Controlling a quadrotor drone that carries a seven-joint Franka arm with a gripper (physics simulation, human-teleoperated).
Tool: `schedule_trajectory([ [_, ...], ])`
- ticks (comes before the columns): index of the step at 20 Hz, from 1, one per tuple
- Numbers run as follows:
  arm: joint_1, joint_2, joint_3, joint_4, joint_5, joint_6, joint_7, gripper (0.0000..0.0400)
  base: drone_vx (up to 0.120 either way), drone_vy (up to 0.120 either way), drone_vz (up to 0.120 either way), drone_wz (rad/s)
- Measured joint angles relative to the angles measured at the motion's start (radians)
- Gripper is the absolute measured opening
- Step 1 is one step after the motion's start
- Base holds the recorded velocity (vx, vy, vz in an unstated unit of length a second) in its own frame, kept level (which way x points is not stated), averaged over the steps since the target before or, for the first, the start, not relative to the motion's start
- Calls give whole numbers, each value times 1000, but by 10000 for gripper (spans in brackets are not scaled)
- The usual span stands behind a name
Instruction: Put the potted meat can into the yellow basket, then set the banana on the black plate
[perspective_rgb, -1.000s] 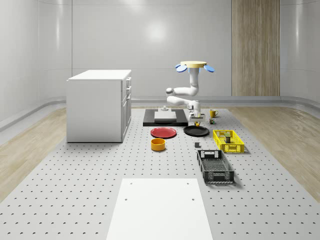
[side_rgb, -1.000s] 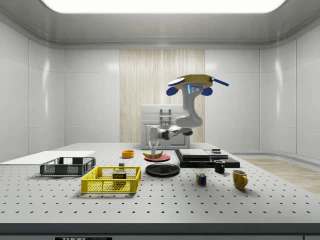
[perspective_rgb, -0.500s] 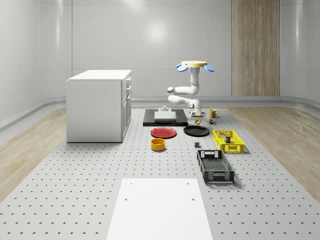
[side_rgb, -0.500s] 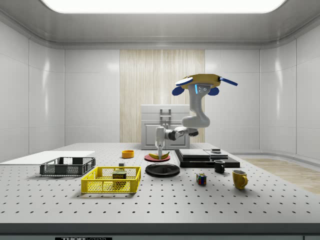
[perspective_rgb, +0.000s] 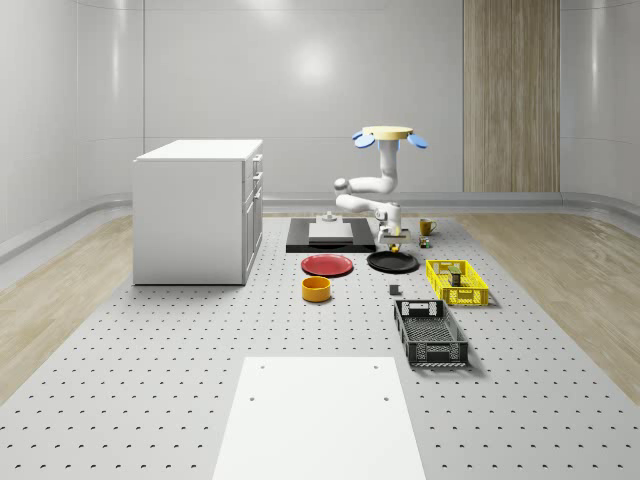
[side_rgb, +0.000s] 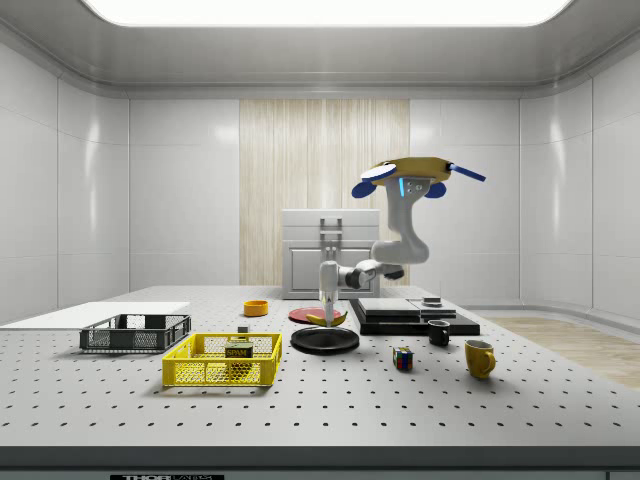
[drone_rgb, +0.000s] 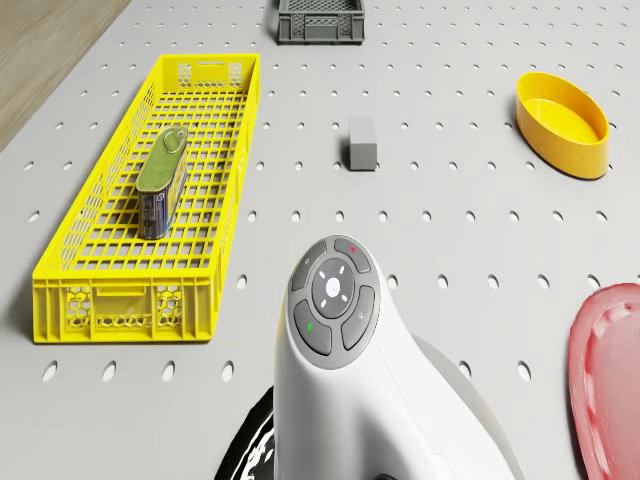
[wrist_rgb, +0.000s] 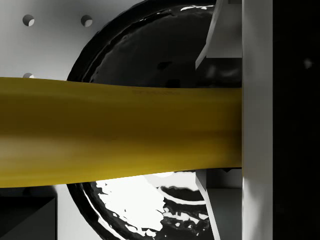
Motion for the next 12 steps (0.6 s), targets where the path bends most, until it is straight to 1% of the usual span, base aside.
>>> schedule_trajectory([
  [4, 1, 1, 0, 0, -1, -1, 0, 197, 0, 0, -120, 0],
  [5, 1, 2, 0, 0, -1, -1, -1, 197, 0, 0, 0, 0],
  [10, 1, 3, 0, 0, -1, -3, 1, 198, 0, 0, -88, 0],
  [12, 2, 3, 0, 0, -2, -3, 2, 198, 0, 0, 0, 0],
])
